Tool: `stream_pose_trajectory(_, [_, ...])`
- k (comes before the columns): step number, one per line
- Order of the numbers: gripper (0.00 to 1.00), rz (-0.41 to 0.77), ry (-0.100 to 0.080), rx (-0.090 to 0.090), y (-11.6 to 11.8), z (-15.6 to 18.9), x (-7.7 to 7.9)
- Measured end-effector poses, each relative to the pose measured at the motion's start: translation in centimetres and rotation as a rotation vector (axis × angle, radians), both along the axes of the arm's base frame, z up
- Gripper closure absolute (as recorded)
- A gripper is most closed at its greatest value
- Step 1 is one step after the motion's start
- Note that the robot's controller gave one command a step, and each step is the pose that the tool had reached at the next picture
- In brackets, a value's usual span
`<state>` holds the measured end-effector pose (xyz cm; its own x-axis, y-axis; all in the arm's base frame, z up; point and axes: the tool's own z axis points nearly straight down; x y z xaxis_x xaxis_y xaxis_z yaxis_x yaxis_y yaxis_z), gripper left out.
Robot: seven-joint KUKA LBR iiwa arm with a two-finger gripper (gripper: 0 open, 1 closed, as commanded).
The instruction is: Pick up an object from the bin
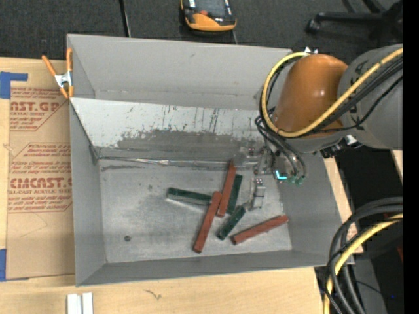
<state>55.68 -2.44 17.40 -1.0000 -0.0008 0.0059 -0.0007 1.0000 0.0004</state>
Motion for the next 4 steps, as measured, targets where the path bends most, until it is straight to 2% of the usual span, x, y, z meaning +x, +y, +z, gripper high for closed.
stream_pose_trajectory(1, [0.00, 0.001, -0.008, 0.000, 0.0, 0.4, 0.2])
stream_pose_trajectory(2, [0.00, 0.111, -0.015, -0.002, 0.8, -2.5, 0.0])
stream_pose_trajectory(3, [0.00, 0.437, -0.006, 0.002, 2.6, -5.3, -0.1])
stream_pose_trajectory(4, [0.00, 0.570, -0.007, 0.002, 3.6, -6.0, -0.3])
